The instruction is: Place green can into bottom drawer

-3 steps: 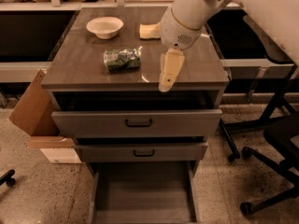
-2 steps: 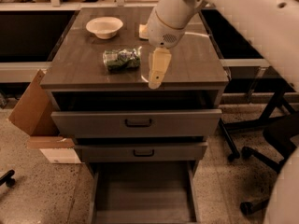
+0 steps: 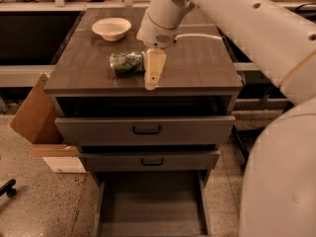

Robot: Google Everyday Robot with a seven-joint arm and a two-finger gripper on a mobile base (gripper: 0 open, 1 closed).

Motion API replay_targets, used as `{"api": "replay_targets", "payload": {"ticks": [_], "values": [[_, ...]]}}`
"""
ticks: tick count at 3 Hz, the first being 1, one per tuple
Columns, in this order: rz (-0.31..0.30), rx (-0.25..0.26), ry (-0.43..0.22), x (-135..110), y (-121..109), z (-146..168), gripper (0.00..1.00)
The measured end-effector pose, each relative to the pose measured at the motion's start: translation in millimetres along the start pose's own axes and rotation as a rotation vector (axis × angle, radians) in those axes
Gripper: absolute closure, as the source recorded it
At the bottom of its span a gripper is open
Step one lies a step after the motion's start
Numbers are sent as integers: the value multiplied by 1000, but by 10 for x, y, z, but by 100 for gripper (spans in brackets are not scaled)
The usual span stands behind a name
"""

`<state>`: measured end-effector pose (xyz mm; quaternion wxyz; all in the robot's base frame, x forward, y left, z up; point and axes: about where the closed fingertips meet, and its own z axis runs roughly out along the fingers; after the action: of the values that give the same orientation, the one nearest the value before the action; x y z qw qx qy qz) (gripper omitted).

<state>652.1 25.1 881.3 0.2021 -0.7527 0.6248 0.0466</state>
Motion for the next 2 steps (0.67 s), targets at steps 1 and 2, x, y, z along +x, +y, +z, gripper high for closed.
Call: {"api": "replay_targets", "payload": {"ticks": [1,2], "values": [[13,1,14,-48,-126,138,0],[19,-13,40,-85,-192,304,0]]}}
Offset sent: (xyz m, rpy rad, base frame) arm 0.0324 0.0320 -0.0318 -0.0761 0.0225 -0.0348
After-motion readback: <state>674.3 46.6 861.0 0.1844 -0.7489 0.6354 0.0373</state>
